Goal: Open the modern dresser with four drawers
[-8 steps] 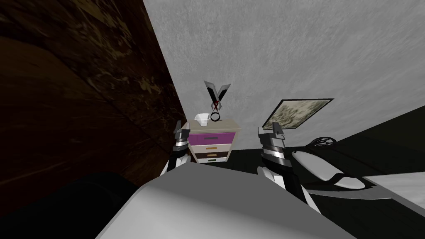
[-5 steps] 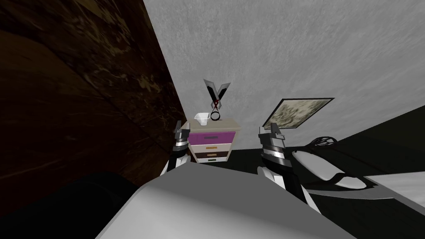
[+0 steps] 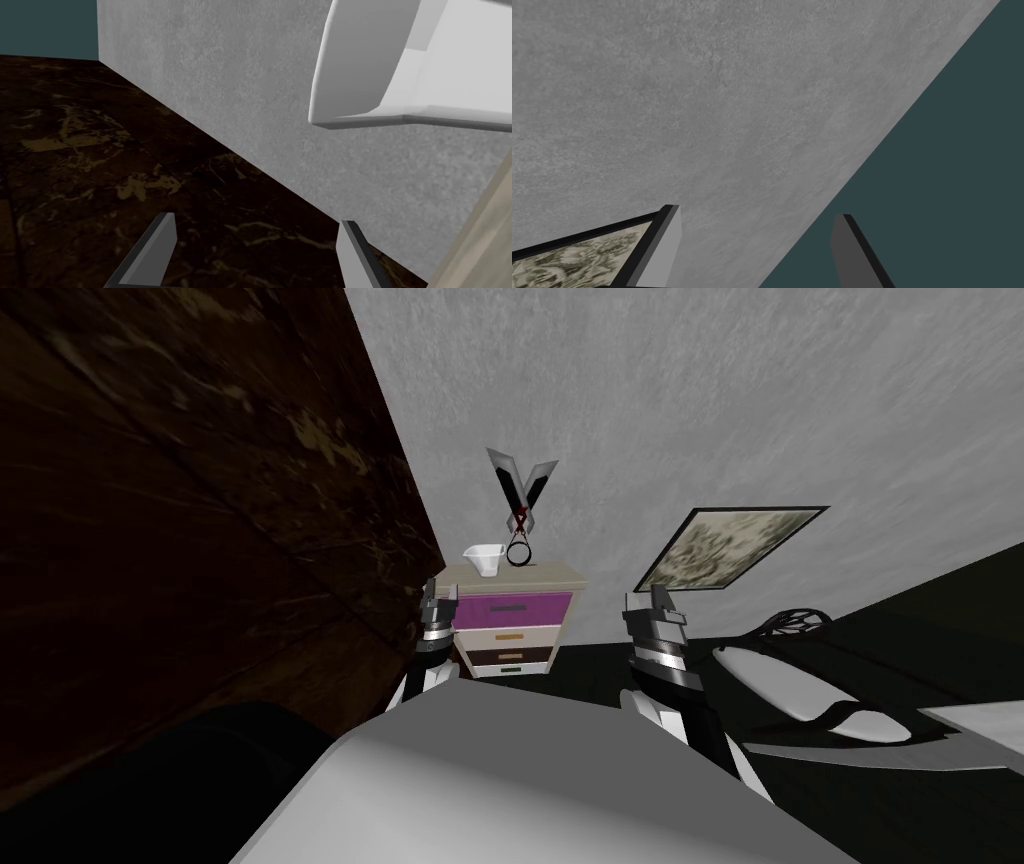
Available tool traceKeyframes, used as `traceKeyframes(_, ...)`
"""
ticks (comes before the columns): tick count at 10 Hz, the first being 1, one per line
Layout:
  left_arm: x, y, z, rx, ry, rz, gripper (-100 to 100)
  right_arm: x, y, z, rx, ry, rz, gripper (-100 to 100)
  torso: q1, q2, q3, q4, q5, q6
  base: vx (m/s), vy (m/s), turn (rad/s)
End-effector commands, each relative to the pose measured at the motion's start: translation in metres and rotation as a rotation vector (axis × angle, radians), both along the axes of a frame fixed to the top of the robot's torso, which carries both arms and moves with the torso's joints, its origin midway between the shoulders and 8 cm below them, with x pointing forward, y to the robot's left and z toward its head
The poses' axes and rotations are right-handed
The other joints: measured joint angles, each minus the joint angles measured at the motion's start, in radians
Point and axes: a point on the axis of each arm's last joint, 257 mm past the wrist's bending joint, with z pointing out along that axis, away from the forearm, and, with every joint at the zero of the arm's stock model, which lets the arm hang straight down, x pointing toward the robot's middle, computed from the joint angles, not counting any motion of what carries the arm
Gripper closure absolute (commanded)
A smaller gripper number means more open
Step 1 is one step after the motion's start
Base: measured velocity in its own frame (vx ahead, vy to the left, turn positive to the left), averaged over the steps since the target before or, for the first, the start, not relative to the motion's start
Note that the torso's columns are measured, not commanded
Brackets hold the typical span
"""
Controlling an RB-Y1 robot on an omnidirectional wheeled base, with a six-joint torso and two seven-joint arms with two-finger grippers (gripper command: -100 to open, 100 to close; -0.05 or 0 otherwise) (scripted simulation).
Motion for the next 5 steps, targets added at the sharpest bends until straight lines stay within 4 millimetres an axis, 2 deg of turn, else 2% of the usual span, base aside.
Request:
traceKeyframes(1,0.0000,0.0000,0.0000,0.000,0.000,0.000,0,0.0000,0.0000,0.0000,0.000,0.000,0.000,0,0.000,0.074,-0.148,0.074,0.000,0.000,0.000,0.000,0.000)
traceKeyframes(2,0.0017,-0.0021,-0.0014,0.021,0.014,-0.014,-100,0.0000,0.0000,0.0000,0.000,0.000,0.000,0,0.000,0.148,-0.295,0.148,0.000,0.000,0.009,-0.009,0.010)
traceKeyframes(3,0.0031,-0.0033,-0.0028,0.035,0.026,-0.024,-100,0.0001,0.0000,-0.0002,0.000,0.000,0.000,0,0.000,0.181,-0.364,0.181,0.000,0.000,0.007,-0.024,0.017)
traceKeyframes(5,0.0065,-0.0047,-0.0068,0.055,0.056,-0.040,-100,0.0001,0.0000,-0.0003,0.000,0.001,0.000,0,-0.001,0.193,-0.388,0.193,0.000,0.000,0.008,-0.033,0.017)
